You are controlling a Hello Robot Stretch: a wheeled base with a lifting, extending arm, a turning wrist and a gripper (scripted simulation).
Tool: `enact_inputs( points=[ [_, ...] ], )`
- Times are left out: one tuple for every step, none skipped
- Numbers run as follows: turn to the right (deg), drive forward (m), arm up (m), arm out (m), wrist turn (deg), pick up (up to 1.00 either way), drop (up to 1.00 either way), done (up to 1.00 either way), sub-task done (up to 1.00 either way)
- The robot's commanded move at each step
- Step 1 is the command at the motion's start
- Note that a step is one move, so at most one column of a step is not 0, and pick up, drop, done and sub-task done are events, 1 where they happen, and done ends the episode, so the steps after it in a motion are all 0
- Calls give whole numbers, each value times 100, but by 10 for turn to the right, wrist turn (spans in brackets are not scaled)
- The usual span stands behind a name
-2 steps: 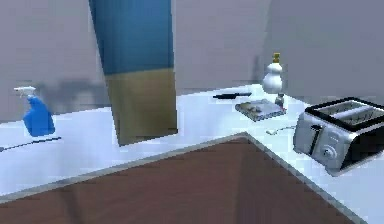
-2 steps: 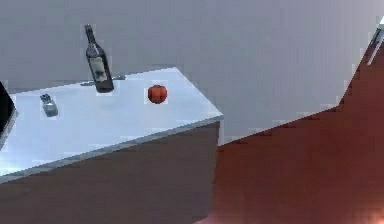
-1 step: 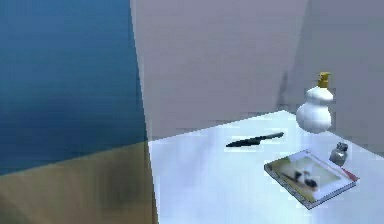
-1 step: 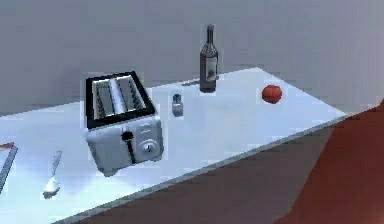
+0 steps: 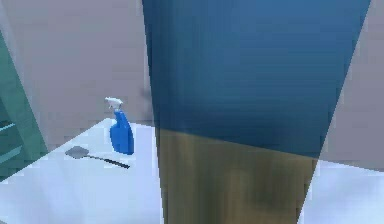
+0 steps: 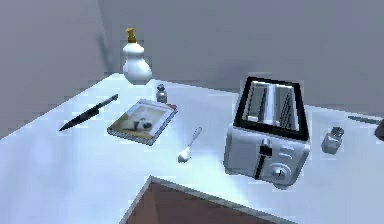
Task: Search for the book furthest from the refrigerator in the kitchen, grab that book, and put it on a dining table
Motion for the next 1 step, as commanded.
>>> enact_inputs(
  points=[
    [-90,0,0,0,0,0,0,0,0]
  ],
)
